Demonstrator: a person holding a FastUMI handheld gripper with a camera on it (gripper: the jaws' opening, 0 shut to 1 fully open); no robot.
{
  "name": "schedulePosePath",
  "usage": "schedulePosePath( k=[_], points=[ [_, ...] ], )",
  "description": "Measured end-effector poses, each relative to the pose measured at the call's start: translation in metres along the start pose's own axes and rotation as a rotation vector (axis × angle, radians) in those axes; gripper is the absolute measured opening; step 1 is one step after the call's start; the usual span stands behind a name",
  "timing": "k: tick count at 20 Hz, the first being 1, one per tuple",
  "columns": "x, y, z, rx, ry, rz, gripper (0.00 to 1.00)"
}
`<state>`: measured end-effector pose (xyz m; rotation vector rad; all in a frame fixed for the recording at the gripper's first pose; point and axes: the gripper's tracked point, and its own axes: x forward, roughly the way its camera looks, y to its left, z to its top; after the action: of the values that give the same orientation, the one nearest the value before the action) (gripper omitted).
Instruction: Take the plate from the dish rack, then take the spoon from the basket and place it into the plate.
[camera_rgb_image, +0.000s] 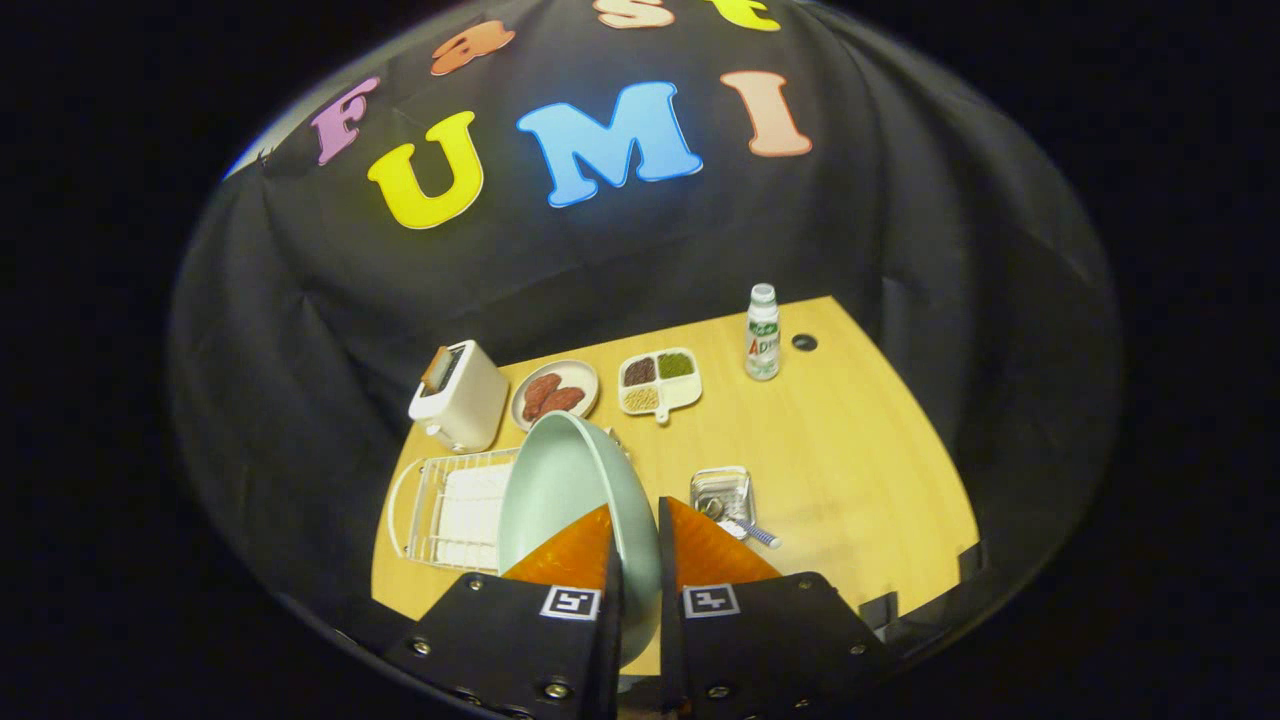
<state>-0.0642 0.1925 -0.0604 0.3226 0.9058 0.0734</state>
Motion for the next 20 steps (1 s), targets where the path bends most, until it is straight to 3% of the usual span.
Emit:
schedulePosePath(
  k=[7, 9, 13, 20],
  points=[
    [0.013, -0.030, -0.085, 0.163, 0.152, 0.306, 0.16],
    [0.023, -0.037, -0.109, 0.195, 0.197, 0.356, 0.16],
    [0.052, -0.062, -0.159, 0.202, 0.265, 0.337, 0.16],
    [0.088, -0.085, -0.208, 0.361, 0.354, 0.385, 0.16]
  ],
)
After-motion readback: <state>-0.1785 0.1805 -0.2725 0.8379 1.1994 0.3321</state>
